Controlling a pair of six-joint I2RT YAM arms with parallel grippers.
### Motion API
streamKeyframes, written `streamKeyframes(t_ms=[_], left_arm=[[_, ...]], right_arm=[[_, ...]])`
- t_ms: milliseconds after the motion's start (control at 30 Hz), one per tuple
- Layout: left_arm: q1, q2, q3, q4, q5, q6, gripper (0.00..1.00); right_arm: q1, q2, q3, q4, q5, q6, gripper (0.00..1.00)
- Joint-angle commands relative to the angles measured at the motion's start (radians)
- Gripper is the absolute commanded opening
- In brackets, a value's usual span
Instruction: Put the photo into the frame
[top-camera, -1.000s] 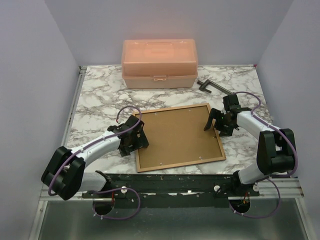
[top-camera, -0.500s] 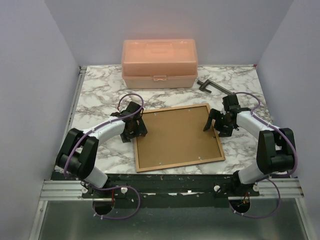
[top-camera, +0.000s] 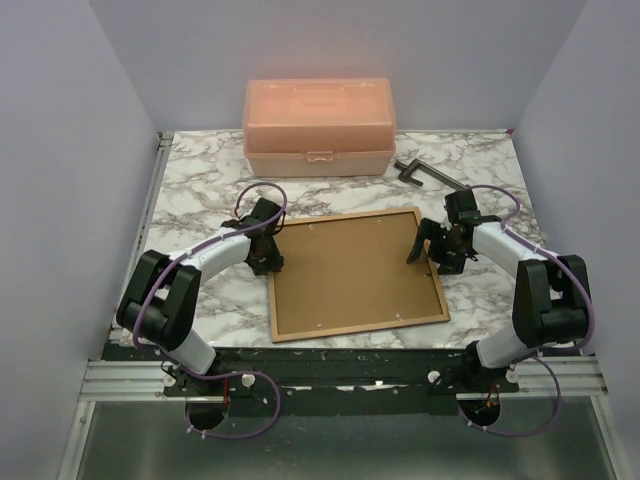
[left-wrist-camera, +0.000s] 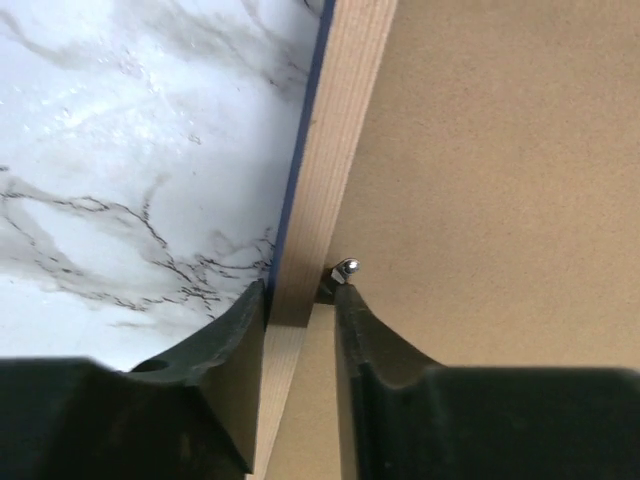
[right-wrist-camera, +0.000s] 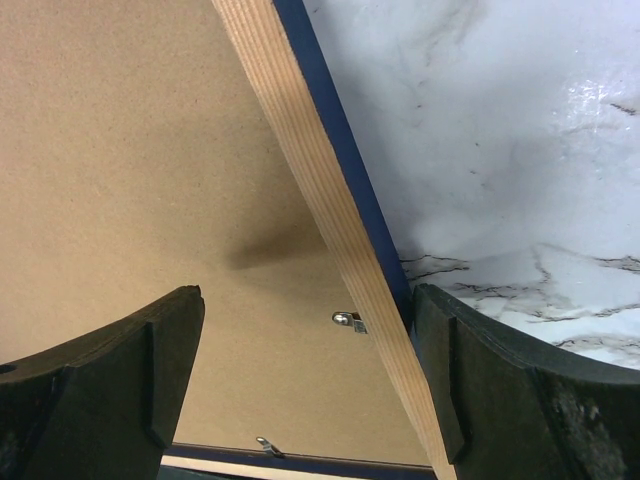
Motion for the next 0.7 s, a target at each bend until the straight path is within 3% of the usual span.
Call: streamKeyframes(t_ms=[0,100,367,400,467,500,667], left_arm=[[0.004,0.066,-0.007,0.049,-0.004,-0.008,0.19],[0.004,0.066,-0.019,0.072,0.01,0.002,0.0],[0.003,0.003,-0.037,0.096,0.032,0.017,0.0],[0.003,-0.013,-0.04,0.09,0.031,0.012,0.12],[0.002,-0.046,-0.047,0.082,0.036,0.004,0.46],[0.002,-0.064,-0.051,0.082,0.041,0.001,0.54],[0.002,-0.121,-0.08,0.082,0.074,-0.017,0.66]], right_arm=[[0.01,0.01,-0.017,-0.015,-0.057,0.012,0.92],[0.01,0.013,-0.018,-0.015,-0.061,0.011,0.92],[0.01,0.01,-0.019,-0.015,-0.065,0.012,0.92],[0.01,0.01,-0.02,-0.014,-0.066,0.013,0.92],[0.01,0.007,-0.023,-0.012,-0.071,0.016,0.92],[0.01,0.006,-0.026,-0.01,-0.072,0.017,0.92],[0.01,0.003,-0.035,-0.005,-0.083,0.024,0.92]])
